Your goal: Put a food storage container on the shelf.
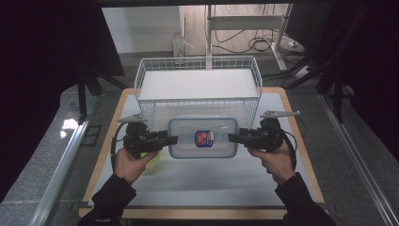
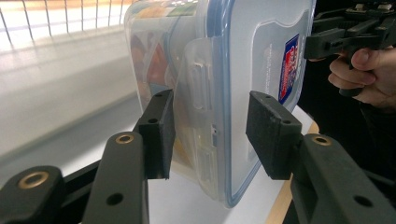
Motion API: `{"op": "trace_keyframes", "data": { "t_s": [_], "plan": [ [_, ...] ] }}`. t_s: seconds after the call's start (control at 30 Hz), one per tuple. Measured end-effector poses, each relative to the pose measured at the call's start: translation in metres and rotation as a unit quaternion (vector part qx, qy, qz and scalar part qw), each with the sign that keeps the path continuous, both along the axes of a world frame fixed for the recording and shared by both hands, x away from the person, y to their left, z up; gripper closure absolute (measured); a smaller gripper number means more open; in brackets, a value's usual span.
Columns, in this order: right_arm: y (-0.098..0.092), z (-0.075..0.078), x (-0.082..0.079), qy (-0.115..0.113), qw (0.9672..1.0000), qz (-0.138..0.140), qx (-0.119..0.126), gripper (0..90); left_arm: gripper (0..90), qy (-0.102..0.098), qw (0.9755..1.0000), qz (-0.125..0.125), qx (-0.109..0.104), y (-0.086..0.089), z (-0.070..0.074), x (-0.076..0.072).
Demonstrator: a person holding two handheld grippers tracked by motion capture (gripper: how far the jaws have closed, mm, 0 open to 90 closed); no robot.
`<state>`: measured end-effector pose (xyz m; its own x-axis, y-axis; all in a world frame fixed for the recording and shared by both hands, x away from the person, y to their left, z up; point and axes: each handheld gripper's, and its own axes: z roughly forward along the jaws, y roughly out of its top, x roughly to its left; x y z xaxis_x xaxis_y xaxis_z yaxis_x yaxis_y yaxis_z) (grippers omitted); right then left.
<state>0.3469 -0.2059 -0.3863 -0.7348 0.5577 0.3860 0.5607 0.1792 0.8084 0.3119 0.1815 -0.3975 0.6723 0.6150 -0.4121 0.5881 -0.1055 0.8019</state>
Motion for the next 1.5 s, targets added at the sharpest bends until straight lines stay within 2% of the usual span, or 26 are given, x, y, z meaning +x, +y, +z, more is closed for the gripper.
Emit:
{"op": "trace_keyframes", "data": {
  "t_s": [0.2,0.23,0.53,0.8,0.97,1.33,1.5],
  "plan": [
    [0.004,0.014,0.011,-0.007,0.9999,-0.003,0.006,50.4,53.4,-0.005,1.0,0.002,-0.007,0.005,0.011,0.01],
    [0.005,0.02,0.017,-0.006,0.9999,-0.002,0.01,50.5,53.4,-0.007,1.0,0.004,-0.006,0.006,0.016,0.014],
    [0.011,0.034,0.032,-0.009,0.9998,-0.001,0.015,50.4,53.4,-0.01,0.9999,0.01,-0.006,0.012,0.032,0.027],
    [0.016,0.051,0.048,-0.014,0.9998,-0.005,0.017,50.3,53.4,-0.016,0.9998,0.008,-0.008,0.017,0.048,0.044],
    [0.02,0.065,0.062,-0.021,0.9996,-0.007,0.018,50.3,53.4,-0.023,0.9997,0.007,-0.01,0.021,0.062,0.06],
    [0.026,0.082,0.09,-0.022,0.9993,-0.017,0.026,50.0,53.3,-0.022,0.9995,0.014,-0.018,0.027,0.077,0.088],
    [0.029,0.086,0.101,-0.016,0.9993,-0.02,0.029,49.8,53.1,-0.019,0.9993,0.021,-0.023,0.029,0.08,0.099]
  ]
}}
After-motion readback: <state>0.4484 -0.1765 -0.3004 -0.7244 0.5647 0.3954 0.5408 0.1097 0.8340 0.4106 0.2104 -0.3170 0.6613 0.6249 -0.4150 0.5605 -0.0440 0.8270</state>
